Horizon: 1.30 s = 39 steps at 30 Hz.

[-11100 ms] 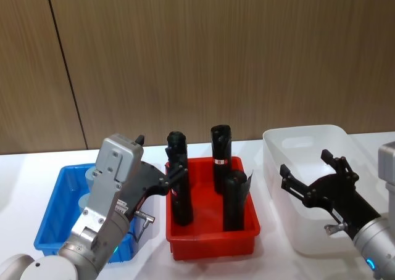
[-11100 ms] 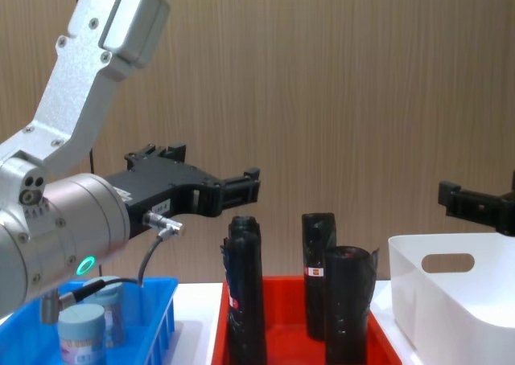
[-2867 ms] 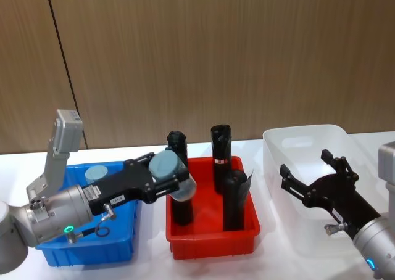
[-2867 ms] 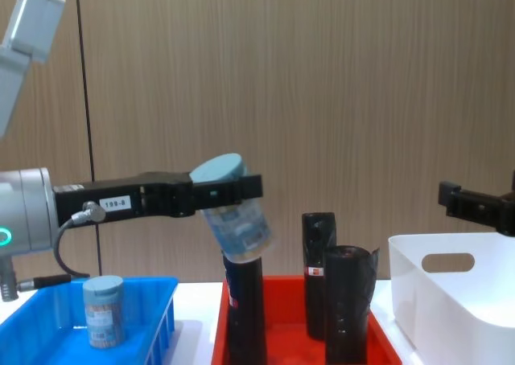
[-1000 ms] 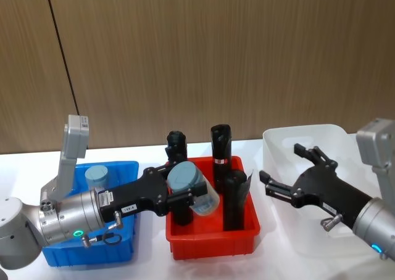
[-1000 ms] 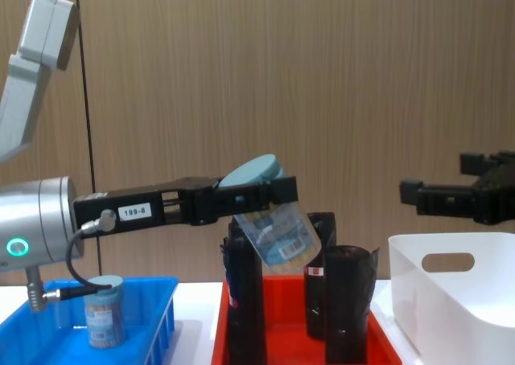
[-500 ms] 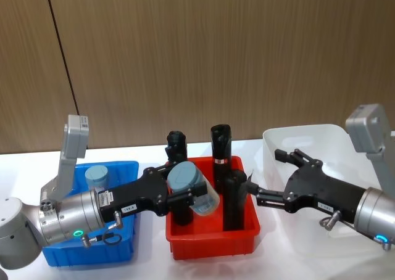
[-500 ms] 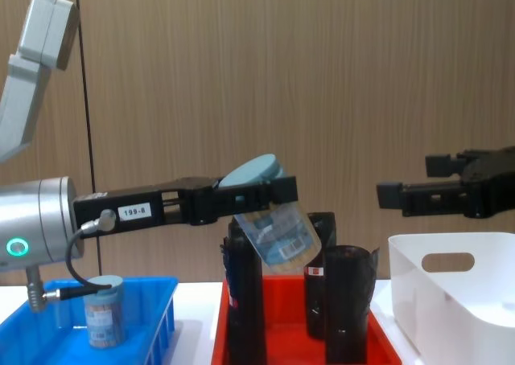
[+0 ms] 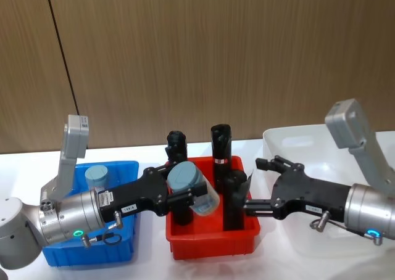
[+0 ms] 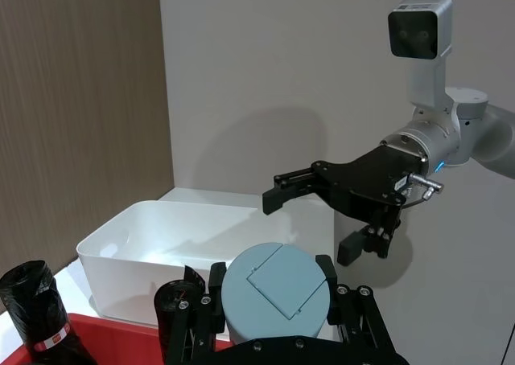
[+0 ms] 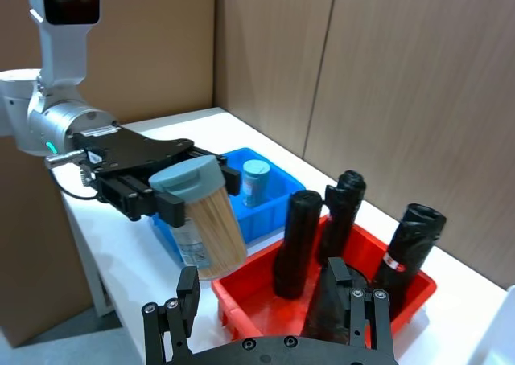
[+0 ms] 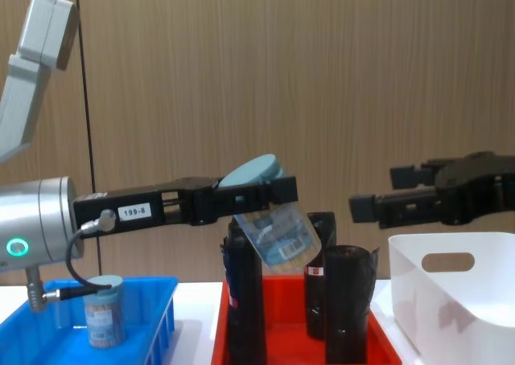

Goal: Pick the cotton swabs from the blue box and place them into the white box.

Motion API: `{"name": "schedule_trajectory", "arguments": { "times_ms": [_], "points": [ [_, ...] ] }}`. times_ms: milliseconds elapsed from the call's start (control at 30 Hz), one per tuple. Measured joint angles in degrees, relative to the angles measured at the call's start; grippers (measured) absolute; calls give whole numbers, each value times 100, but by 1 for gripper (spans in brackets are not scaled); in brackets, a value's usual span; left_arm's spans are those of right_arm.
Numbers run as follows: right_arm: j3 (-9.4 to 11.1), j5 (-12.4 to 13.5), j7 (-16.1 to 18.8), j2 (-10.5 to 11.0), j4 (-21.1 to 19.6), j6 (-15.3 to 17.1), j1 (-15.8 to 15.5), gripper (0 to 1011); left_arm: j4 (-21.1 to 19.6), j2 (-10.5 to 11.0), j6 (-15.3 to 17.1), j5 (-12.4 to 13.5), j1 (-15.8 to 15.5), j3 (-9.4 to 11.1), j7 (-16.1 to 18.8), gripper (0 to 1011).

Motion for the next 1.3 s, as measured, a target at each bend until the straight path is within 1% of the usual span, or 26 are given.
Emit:
{"name": "schedule_trajectory", "arguments": {
  "times_ms": [300,667,933,1300],
  "points": [
    [-173,-165,292,-139,234,105,233,1002,0,0,0,0,0,0,0,670],
    [-360,-306,478,-303,482,120,435,1002,0,0,0,1,0,0,1,670],
    [-491,-396,582,-397,624,83,537,1002,0,0,0,0,0,0,1,670],
    [-617,-474,642,-469,759,27,618,1002,0,0,0,1,0,0,1,670]
  ]
}}
